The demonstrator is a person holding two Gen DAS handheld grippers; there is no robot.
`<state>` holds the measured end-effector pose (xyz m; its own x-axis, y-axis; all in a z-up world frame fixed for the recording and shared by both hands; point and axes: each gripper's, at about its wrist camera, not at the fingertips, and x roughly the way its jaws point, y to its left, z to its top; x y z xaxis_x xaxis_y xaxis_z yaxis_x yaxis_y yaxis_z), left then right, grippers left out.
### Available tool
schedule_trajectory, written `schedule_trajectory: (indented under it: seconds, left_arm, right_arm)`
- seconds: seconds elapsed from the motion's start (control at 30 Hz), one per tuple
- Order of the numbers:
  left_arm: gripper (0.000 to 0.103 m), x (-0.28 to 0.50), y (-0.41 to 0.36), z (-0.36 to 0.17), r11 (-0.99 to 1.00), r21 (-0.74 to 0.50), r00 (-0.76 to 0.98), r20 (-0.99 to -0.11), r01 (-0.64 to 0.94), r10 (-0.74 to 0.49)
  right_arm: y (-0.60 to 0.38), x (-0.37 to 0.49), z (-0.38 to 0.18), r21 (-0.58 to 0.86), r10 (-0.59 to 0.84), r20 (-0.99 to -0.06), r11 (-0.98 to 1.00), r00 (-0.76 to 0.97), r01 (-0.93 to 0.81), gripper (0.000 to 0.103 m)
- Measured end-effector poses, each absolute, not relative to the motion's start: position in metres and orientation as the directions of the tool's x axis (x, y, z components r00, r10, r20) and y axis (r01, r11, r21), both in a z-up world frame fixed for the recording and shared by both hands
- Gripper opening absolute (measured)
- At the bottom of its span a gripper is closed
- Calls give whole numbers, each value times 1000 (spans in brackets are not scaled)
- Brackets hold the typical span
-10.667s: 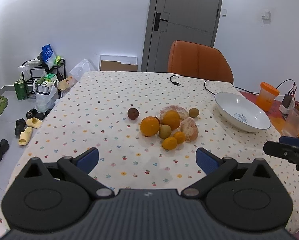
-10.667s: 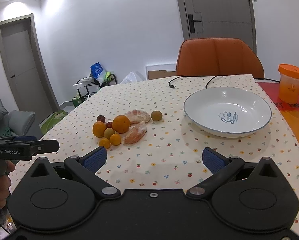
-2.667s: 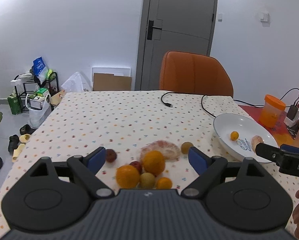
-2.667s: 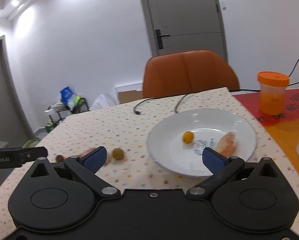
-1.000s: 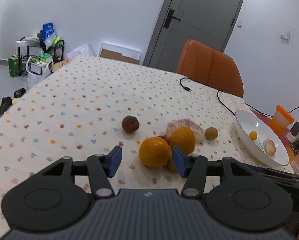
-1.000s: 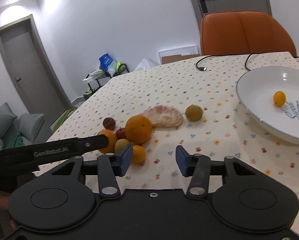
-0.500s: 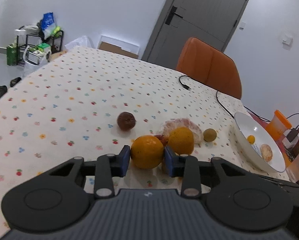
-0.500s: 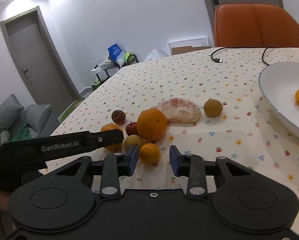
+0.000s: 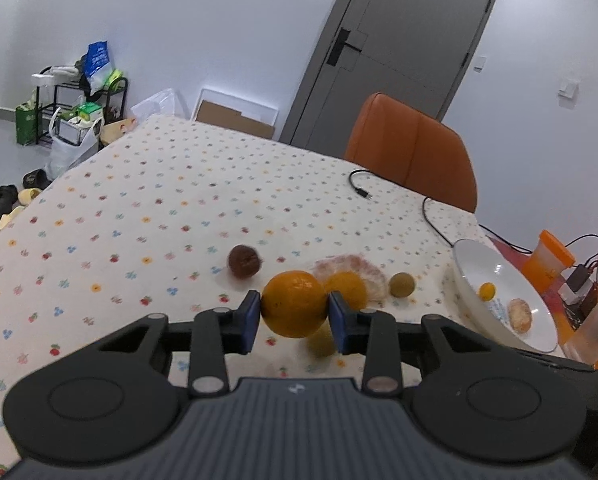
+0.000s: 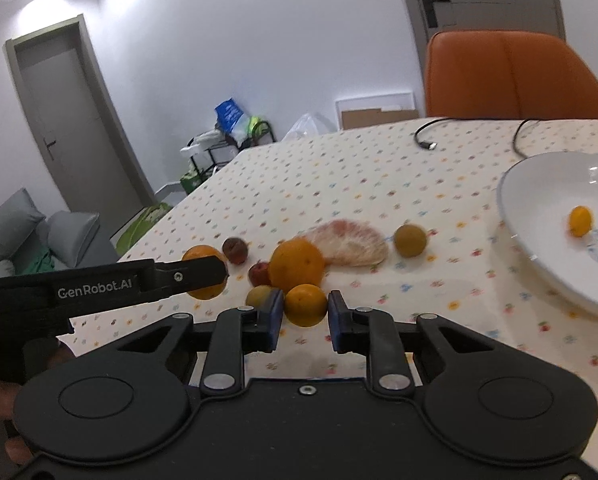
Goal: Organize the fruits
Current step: 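Grasp a small orange with the right gripper while the left grasps a large orange, then carry both oranges onto the white plate and open both grippers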
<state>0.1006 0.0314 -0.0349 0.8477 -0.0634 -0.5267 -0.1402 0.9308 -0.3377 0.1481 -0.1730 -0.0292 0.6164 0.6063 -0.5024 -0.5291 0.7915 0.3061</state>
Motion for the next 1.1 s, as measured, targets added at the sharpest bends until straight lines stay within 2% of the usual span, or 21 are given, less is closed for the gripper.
schedule_trajectory:
  seconds: [0.73, 1.1]
  left_arm:
    - [35, 96, -31, 3, 960, -277, 876, -470, -35, -104]
    - [35, 101, -54, 3, 964, -267, 878, -459, 7, -134]
  right_arm:
    - [-268, 139, -4, 323, 508, -428, 859, 748, -398, 22]
    - [-304, 139, -6, 330, 455, -414, 882, 788, -336, 22]
